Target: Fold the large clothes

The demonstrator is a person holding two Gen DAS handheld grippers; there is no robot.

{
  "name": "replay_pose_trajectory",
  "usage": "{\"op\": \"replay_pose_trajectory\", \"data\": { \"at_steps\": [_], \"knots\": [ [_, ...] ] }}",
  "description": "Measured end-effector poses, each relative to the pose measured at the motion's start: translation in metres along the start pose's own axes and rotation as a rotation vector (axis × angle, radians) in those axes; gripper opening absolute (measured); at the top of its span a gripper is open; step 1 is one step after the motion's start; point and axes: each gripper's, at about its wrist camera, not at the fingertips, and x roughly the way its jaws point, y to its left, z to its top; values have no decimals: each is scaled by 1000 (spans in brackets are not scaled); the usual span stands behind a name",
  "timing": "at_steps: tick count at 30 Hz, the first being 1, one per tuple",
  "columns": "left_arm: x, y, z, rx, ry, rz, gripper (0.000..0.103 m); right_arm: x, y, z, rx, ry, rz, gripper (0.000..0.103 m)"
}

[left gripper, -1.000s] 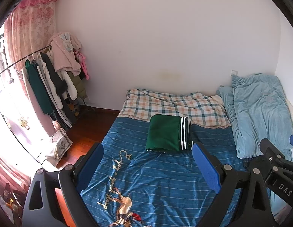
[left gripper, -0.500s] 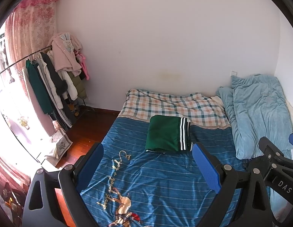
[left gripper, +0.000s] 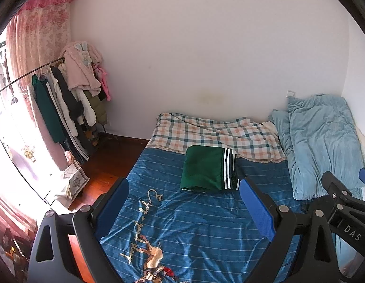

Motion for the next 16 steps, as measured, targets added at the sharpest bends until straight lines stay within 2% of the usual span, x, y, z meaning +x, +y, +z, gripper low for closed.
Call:
{"op": "replay_pose_trajectory", "data": {
  "at_steps": [16],
  "knots": [
    [3,1,2,-2,0,-2,96,1,-1,-2,3,-1,-5,103]
  ]
}}
